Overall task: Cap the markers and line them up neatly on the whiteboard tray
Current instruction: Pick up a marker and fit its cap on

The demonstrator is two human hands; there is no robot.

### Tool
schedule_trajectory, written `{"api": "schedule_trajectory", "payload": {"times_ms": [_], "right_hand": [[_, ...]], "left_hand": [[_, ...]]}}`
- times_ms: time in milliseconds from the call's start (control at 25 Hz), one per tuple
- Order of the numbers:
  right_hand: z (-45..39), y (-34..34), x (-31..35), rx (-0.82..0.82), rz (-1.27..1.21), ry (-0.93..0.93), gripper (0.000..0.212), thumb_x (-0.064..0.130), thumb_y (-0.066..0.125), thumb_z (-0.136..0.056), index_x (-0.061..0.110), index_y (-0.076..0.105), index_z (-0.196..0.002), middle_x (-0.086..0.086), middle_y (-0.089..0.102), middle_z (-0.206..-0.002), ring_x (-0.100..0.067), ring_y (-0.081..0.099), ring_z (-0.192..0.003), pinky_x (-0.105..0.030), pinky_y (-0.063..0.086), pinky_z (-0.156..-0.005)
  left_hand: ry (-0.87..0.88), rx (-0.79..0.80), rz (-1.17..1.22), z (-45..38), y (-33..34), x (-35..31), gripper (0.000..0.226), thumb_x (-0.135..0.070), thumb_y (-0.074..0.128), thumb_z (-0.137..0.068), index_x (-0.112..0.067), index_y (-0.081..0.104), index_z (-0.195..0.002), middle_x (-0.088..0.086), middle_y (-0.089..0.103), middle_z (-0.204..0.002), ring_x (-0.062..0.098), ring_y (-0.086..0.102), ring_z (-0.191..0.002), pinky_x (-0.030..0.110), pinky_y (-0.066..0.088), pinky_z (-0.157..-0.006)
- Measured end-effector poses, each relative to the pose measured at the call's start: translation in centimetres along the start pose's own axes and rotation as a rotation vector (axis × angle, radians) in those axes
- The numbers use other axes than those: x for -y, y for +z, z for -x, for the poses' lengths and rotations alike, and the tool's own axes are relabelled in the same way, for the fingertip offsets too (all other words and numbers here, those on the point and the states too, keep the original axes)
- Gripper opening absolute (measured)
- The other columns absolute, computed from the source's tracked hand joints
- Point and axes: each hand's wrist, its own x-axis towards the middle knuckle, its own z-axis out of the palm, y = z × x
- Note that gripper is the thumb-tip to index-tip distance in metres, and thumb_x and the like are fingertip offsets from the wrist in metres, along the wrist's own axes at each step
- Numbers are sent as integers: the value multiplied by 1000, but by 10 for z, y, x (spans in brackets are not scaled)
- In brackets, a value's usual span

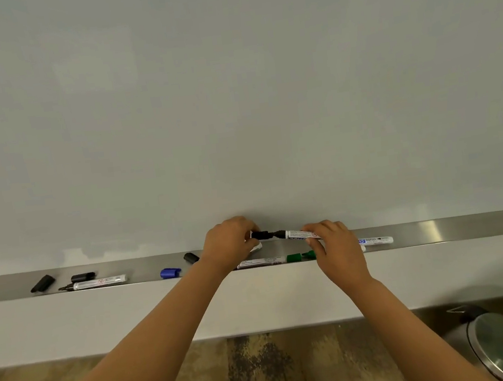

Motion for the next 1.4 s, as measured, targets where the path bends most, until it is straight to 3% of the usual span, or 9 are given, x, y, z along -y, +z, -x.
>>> {"api": "schedule_trajectory", "payload": {"times_ms": [280, 360, 480, 640, 880, 1080, 1200, 1320, 1400], "right_hand": [[-1, 8, 21, 81, 67, -34, 23, 21, 46, -93, 24, 58, -113, 1, 65, -109, -22, 51, -102, -40, 38, -88], [-5, 9, 27, 104, 192, -17, 26, 41, 43, -91, 28, 58, -108, 5, 64, -105, -20, 51, -102, -43, 33, -90], [-13, 11, 36, 76, 354, 23, 66, 81, 34, -68, 25, 62, -88, 5, 65, -87, -19, 54, -91, -45, 30, -87], [-18, 13, 41, -18, 333, 37, 76, 93, 28, -53, 23, 55, -63, 5, 60, -69, -17, 51, -78, -45, 31, -86], [-17, 12, 47, -115, 206, -24, 64, 73, 56, -58, 24, 19, -39, 9, 22, -36, -15, 33, -44, -30, 26, -67], [-20, 13, 40, -90, 134, -28, 58, 72, 43, -60, 21, 23, -40, 8, 25, -35, -20, 34, -41, -32, 32, -68], [-26, 15, 24, 20, 208, 67, 57, 73, 43, -74, 17, 47, -62, 1, 52, -57, -23, 51, -65, -37, 33, -77], [-24, 21, 6, 128, 268, 18, 35, 45, 39, -94, 13, 52, -97, -8, 62, -95, -28, 51, -93, -39, 34, -84], [-22, 28, 0, 244, 324, -85, 22, 18, 40, -94, 11, 49, -112, -11, 58, -113, -29, 46, -105, -39, 34, -87]], "left_hand": [[37, 83, 58, -1, -2, 1, 19, -26, 61, -83, -21, 66, -101, 0, 66, -100, 19, 58, -86, 27, 39, -69], [-5, 159, 168, -4, -3, -1, 18, -25, 63, -82, -18, 68, -98, 1, 65, -93, 16, 55, -79, 26, 40, -67], [-78, 304, 427, -6, -10, -6, 17, -21, 66, -80, -9, 72, -90, 4, 63, -80, 10, 53, -67, 20, 41, -59], [-228, 469, 676, -5, -23, -11, 19, -25, 64, -83, -8, 72, -78, 8, 66, -73, 13, 59, -64, 21, 48, -62], [-347, 529, 808, -1, -31, -21, 13, -23, 62, -83, -11, 69, -82, 3, 67, -72, 12, 63, -65, 21, 50, -60], [-358, 500, 845, 1, -27, -21, 19, -27, 58, -84, -13, 69, -81, 3, 69, -73, 12, 66, -64, 22, 51, -59], [-368, 348, 705, 2, -22, -7, 23, -27, 56, -86, -10, 67, -74, 5, 69, -73, 15, 62, -62, 20, 46, -54], [-286, 223, 388, 5, -13, 7, 24, -22, 55, -87, -3, 68, -83, 14, 69, -86, 21, 58, -72, 22, 41, -54], [-261, 174, 244, 9, -9, 12, 23, -20, 53, -88, -4, 68, -93, 13, 70, -98, 21, 58, -79, 25, 43, -59]]}}
